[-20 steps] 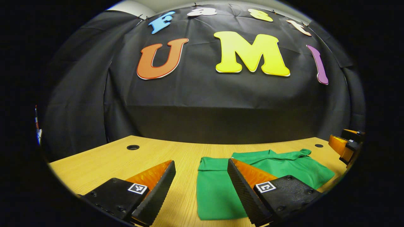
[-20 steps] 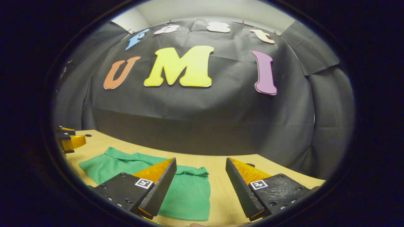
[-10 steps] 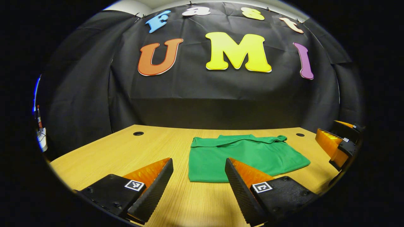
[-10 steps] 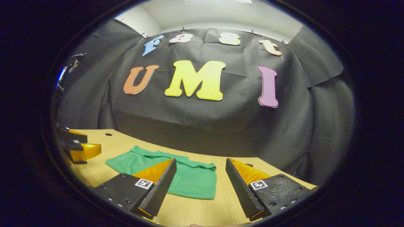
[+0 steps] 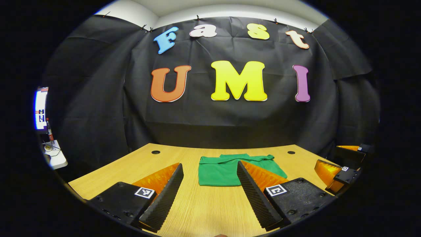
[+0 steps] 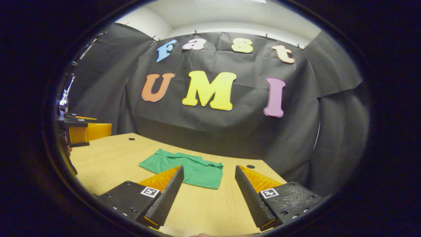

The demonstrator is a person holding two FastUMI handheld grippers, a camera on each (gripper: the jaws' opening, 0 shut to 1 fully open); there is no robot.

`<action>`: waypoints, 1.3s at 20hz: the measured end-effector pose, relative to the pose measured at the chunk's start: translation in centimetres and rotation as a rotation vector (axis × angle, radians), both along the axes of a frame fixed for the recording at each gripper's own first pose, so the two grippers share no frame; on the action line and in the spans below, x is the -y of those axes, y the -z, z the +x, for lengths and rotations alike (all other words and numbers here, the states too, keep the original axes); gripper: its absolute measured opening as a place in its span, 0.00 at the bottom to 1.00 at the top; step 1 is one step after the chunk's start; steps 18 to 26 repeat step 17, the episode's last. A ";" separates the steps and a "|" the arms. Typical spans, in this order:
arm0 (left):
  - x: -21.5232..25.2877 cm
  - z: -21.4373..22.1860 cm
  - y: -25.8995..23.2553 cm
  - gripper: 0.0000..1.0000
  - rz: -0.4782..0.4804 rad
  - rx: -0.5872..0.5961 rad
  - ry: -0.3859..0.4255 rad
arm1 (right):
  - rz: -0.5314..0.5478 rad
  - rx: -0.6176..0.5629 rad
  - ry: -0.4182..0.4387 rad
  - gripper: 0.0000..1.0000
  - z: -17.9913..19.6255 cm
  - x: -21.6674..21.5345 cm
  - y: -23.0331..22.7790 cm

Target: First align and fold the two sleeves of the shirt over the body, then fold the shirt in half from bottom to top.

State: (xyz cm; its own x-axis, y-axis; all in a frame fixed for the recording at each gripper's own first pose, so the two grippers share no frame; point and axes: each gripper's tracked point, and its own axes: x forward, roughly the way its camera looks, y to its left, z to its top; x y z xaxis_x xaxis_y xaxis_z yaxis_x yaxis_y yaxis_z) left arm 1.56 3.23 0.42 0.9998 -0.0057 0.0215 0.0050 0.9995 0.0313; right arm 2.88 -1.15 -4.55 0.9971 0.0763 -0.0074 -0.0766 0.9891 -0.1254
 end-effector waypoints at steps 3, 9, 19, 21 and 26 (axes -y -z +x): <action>0.9 -1.9 -1.5 1.00 0.056 0.048 0.012 | 0.012 0.040 0.014 0.95 -1.9 1.4 -1.7; 3.6 -2.5 0.2 1.00 0.072 -0.002 0.016 | 0.075 0.049 0.073 0.96 -2.3 4.7 -2.3; 6.6 -3.2 -0.2 1.00 0.045 0.019 0.100 | 0.088 0.043 0.082 0.95 -2.5 5.5 -2.4; 6.6 -3.2 -0.2 1.00 0.045 0.019 0.100 | 0.088 0.043 0.082 0.95 -2.5 5.5 -2.4; 6.6 -3.2 -0.2 1.00 0.045 0.019 0.100 | 0.088 0.043 0.082 0.95 -2.5 5.5 -2.4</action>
